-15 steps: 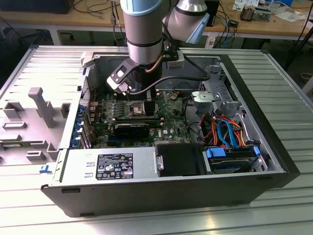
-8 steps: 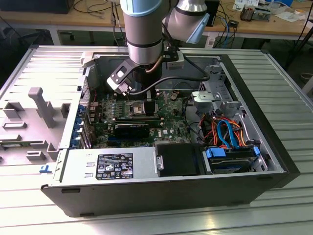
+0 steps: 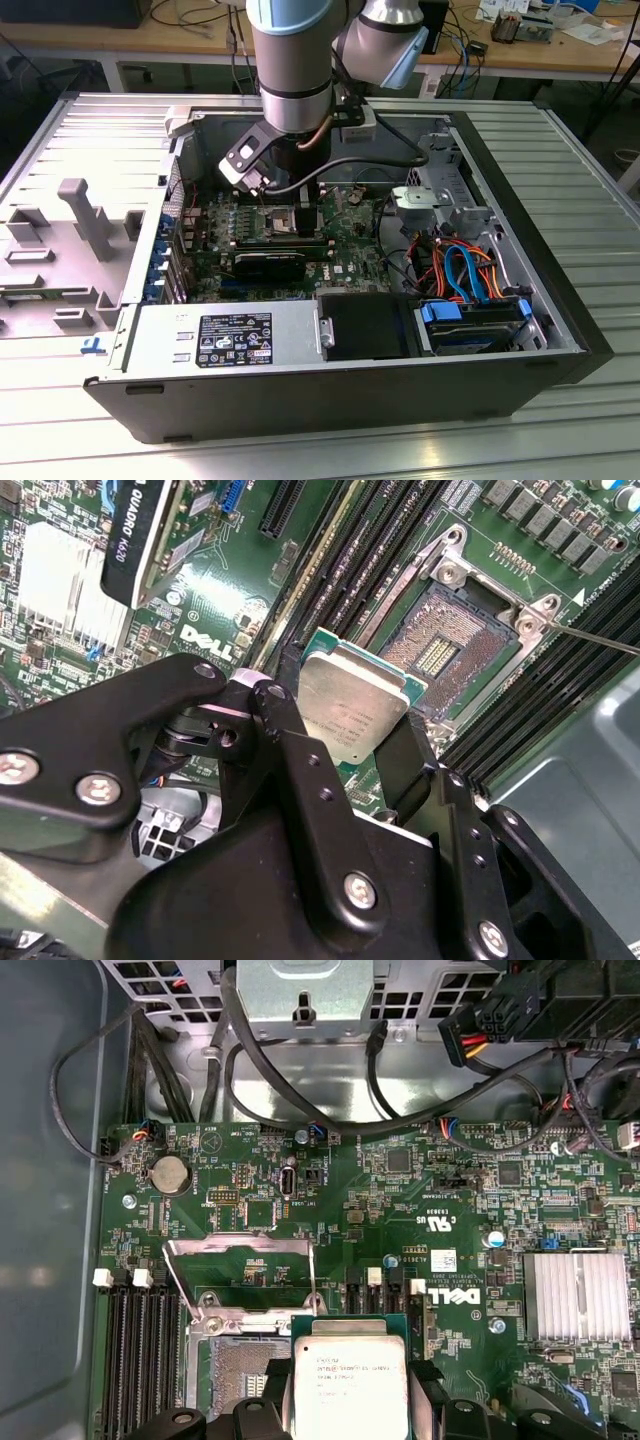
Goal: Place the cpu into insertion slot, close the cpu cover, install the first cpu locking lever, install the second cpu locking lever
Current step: 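Place the cpu into insertion slot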
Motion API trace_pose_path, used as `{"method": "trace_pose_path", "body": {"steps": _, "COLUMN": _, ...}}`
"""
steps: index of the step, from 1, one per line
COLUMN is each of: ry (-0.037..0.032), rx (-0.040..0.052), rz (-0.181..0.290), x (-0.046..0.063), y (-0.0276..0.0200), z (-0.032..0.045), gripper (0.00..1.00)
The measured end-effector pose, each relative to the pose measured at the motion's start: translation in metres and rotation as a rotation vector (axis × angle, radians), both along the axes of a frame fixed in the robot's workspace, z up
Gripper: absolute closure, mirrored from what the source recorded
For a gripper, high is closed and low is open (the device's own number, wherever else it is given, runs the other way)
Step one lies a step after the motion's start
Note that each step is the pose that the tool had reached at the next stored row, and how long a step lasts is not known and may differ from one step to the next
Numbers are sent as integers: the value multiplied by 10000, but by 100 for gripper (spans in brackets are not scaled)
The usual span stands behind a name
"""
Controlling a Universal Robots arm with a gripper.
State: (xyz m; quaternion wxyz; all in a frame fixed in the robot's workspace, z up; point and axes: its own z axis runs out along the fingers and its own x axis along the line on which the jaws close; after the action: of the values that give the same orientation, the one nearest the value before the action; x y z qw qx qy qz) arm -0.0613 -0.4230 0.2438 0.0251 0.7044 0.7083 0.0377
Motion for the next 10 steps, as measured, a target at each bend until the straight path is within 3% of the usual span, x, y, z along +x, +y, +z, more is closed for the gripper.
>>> {"method": "trace_pose_path", "body": {"steps": 6, "ry": 0, "rx": 0, "rz": -1, "x": -5, "y": 42, "z": -13, "gripper": 45}}
{"method": "trace_pose_path", "body": {"steps": 10, "ry": 1, "rx": -8, "rz": 0, "x": -15, "y": 171, "z": -16, "gripper": 45}}
